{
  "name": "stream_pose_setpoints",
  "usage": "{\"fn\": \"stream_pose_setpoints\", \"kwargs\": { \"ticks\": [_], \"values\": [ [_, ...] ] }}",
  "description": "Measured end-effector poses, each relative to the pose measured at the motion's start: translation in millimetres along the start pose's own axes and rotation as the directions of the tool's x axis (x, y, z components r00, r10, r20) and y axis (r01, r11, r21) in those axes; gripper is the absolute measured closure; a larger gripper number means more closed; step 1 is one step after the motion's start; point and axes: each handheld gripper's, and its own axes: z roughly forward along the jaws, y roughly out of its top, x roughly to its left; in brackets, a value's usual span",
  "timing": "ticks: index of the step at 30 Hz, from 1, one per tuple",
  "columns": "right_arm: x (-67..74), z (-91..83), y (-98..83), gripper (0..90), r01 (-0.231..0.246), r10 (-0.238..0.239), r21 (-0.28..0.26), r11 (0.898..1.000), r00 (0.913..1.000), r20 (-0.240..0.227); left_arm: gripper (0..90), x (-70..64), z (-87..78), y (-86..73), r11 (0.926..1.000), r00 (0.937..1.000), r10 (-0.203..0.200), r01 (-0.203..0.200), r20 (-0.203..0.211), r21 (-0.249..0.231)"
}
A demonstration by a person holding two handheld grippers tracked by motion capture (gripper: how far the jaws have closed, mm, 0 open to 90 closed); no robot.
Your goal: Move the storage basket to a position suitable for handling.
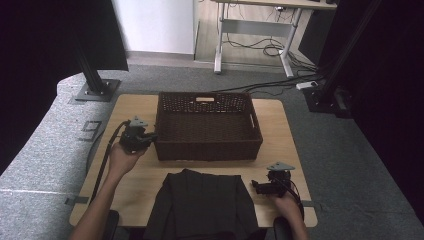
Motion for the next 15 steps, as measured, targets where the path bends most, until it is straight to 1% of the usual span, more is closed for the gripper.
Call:
{"fn": "stream_pose_setpoints", "kwargs": {
  "ticks": [1,3,4,5,6,7,8,10,11,12,13,14,15],
  "values": [
    [0.0,0.0,0.0,0.0,0.000,0.000,0.000,1.000,1.0000,0.000,81.3,0.0,-1.4,-0.2,0.9999,0.9999,-0.011,0.011,-0.001,0.007],
    [0.0,0.0,0.0,0.0,0.000,0.000,0.000,1.000,1.0000,0.001,79.7,-0.6,-0.3,1.9,0.9999,0.9998,-0.004,0.005,-0.018,0.011],
    [0.0,0.0,0.0,0.0,0.000,0.000,0.000,1.000,1.0000,0.001,75.6,-0.8,2.5,4.4,0.9997,0.9985,-0.006,0.007,-0.055,0.022],
    [0.0,0.0,0.0,0.0,0.000,0.000,0.000,1.000,1.0000,0.000,64.7,-0.1,6.5,6.9,0.9994,0.9965,-0.003,0.005,-0.084,0.033],
    [0.0,0.0,0.0,0.0,0.000,0.000,0.000,1.000,1.0000,0.000,61.5,2.1,10.9,8.9,0.9990,0.9964,-0.005,0.009,-0.085,0.044],
    [0.0,0.0,0.0,0.0,0.000,0.000,0.000,1.000,1.0000,0.000,60.6,5.2,15.4,10.7,0.9983,0.9975,-0.021,0.024,-0.067,0.053],
    [-0.2,0.0,0.0,0.0,0.002,-0.002,0.000,1.000,1.0000,0.000,61.3,7.7,19.5,11.8,0.9975,0.9982,-0.037,0.039,-0.048,0.059],
    [-0.2,0.0,0.0,0.0,0.002,-0.002,-0.001,1.000,1.0000,0.001,65.5,8.2,21.9,12.1,0.9978,0.9973,-0.037,0.040,-0.064,0.053],
    [-0.2,0.1,0.0,0.0,0.002,-0.002,0.000,1.000,1.0000,0.000,66.8,8.2,21.3,12.0,0.9977,0.9971,-0.040,0.043,-0.065,0.053],
    [-0.2,0.0,0.0,0.0,0.002,-0.002,-0.001,1.000,1.0000,0.001,68.0,7.4,19.8,11.4,0.9982,0.9972,-0.034,0.037,-0.066,0.047],
    [-0.1,0.0,0.0,0.0,0.001,-0.001,-0.001,1.000,1.0000,0.001,70.2,5.5,18.4,10.4,0.9987,0.9969,-0.022,0.025,-0.076,0.044],
    [0.0,0.0,0.0,0.0,0.000,0.000,0.000,1.000,1.0000,0.001,70.7,3.9,16.9,9.2,0.9990,0.9964,-0.007,0.011,-0.085,0.044],
    [0.0,0.0,0.0,0.0,0.000,0.000,0.000,1.000,1.0000,0.001,70.9,2.8,15.2,7.7,0.9990,0.9961,-0.001,0.005,-0.089,0.045]
  ]
}}
